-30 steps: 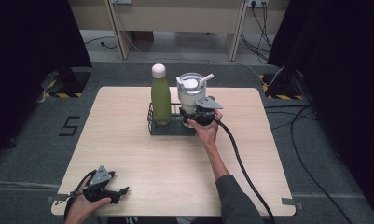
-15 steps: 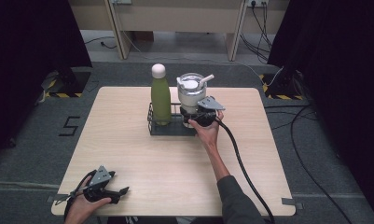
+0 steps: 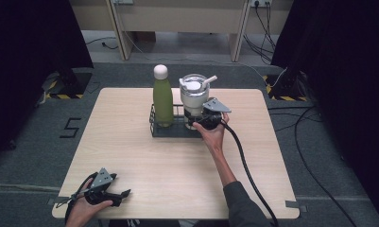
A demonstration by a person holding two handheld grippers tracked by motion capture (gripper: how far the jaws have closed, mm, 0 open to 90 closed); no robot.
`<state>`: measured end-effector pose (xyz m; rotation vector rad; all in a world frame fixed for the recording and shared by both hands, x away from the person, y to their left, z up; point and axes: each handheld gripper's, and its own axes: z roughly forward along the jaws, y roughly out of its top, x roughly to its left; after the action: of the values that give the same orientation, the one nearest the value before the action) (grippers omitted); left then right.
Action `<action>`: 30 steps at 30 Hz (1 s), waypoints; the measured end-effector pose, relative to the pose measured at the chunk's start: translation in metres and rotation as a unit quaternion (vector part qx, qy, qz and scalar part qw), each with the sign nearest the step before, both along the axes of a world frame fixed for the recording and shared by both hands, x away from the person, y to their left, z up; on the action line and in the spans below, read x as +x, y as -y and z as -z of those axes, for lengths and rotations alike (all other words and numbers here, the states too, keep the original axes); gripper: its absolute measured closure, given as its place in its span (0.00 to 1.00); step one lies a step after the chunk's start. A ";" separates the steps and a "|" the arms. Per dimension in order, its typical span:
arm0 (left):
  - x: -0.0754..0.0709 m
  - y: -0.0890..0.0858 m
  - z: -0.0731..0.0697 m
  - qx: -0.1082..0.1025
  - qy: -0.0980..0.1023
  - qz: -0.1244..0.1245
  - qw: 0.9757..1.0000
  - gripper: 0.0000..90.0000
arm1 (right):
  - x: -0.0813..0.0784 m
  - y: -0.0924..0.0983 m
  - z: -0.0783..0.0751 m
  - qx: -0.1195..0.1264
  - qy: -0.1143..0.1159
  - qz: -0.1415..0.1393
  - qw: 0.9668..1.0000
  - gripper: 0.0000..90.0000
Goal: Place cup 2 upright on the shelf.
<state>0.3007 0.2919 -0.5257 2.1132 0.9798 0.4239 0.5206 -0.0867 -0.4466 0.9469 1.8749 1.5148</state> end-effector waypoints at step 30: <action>0.000 0.000 0.000 0.001 0.000 0.000 1.000 0.15 | -0.040 0.031 -0.015 0.014 0.002 -0.012 1.000 0.16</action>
<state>0.3006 0.2920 -0.5257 2.1144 0.9799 0.4246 0.4805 -0.1172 -0.4315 0.9368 1.8730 1.5603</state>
